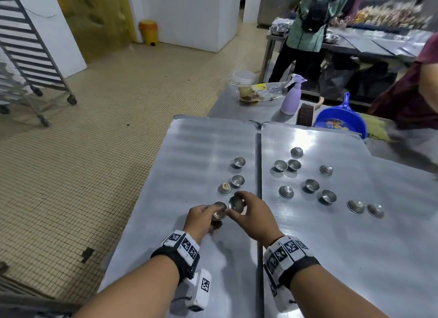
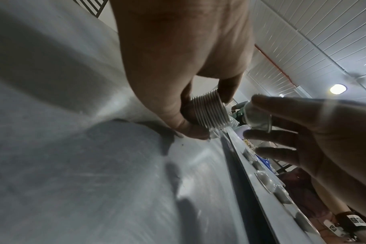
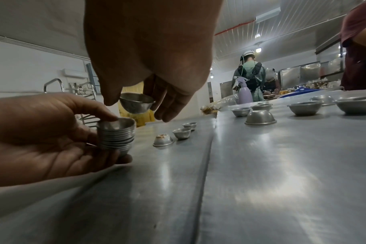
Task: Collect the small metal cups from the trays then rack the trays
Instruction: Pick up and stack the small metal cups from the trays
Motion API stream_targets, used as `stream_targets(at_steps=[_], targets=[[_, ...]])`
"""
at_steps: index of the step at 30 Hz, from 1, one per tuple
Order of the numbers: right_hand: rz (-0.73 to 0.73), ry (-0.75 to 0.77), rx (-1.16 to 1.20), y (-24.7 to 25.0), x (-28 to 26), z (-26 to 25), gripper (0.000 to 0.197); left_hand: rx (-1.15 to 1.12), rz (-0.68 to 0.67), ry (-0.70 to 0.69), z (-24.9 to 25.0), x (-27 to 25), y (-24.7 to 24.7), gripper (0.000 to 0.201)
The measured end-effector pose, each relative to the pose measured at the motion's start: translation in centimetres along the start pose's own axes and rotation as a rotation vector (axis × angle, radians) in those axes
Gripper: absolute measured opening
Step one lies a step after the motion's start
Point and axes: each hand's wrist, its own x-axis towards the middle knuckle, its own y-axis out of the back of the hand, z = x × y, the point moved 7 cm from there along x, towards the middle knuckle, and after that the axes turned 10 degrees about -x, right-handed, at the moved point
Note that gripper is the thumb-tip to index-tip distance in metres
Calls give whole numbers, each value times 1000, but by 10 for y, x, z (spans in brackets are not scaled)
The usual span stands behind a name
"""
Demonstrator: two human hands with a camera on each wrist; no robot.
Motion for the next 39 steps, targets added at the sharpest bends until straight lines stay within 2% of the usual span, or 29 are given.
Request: stream_targets(at_steps=[5, 10, 15, 19, 23, 30, 34, 39], targets=[[-76, -5, -25, -9, -5, -4, 57, -172, -51, 79, -6, -6, -21, 27], [-73, -16, -25, -13, -9, -1, 60, -149, -83, 107, -11, -6, -25, 39], [-79, -3, -13, -13, -13, 1, 66, -158, -81, 117, -9, -8, -22, 41], [-90, 14, -61, -13, -13, 0, 68, -121, -167, 141, -9, -14, -34, 51], [-80, -11, -87, -11, -13, 8, 61, -100, -238, 184, -12, -14, -44, 59], [-121, -137, -107, -11, -14, 35, 62, 82, -244, 248, -15, -5, -45, 59], [-173, -167, -181, -19, -13, 44, 53, 242, -238, 201, -11, 10, -46, 64], [-147, -184, -170, -25, -6, 46, 42, 371, -244, 170, -10, 26, -46, 70]])
